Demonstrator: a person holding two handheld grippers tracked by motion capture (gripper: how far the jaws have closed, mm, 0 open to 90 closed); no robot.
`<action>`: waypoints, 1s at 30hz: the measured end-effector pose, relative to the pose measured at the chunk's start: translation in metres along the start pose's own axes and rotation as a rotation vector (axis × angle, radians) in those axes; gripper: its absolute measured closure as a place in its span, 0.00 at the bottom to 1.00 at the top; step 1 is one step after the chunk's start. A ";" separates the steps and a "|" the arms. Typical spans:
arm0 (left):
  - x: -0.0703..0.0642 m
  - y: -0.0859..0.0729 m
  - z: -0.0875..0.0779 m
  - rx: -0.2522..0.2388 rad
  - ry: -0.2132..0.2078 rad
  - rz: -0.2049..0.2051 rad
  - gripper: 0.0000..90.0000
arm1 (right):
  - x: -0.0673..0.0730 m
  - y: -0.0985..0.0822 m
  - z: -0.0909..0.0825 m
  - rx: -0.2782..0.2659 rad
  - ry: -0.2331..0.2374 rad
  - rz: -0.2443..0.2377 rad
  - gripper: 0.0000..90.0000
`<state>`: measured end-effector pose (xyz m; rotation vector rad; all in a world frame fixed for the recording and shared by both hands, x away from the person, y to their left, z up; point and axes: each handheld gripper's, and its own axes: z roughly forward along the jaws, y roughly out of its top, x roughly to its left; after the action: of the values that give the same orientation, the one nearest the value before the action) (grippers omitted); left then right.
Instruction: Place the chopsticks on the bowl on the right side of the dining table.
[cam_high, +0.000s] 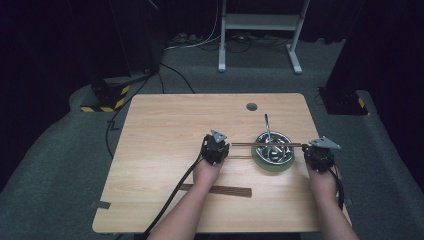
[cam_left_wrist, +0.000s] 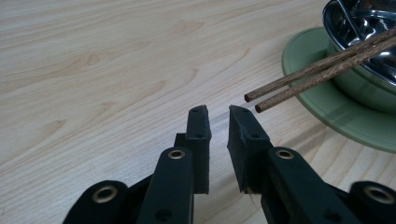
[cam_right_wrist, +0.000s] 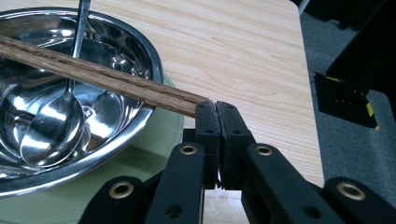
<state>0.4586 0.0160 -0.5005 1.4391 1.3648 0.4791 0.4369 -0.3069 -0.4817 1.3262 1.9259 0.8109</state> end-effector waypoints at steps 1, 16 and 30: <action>0.001 0.001 0.000 0.003 -0.003 0.008 0.87 | 0.000 0.000 -0.001 0.001 0.004 0.000 0.97; -0.011 -0.010 -0.007 0.025 -0.033 0.082 0.79 | -0.003 -0.004 -0.005 0.006 0.008 0.008 0.86; -0.012 -0.008 -0.003 0.019 -0.032 0.068 0.86 | 0.002 -0.004 0.001 0.014 0.021 -0.003 0.88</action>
<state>0.4489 0.0043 -0.5022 1.5069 1.3013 0.4857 0.4344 -0.3058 -0.4858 1.3280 1.9522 0.8149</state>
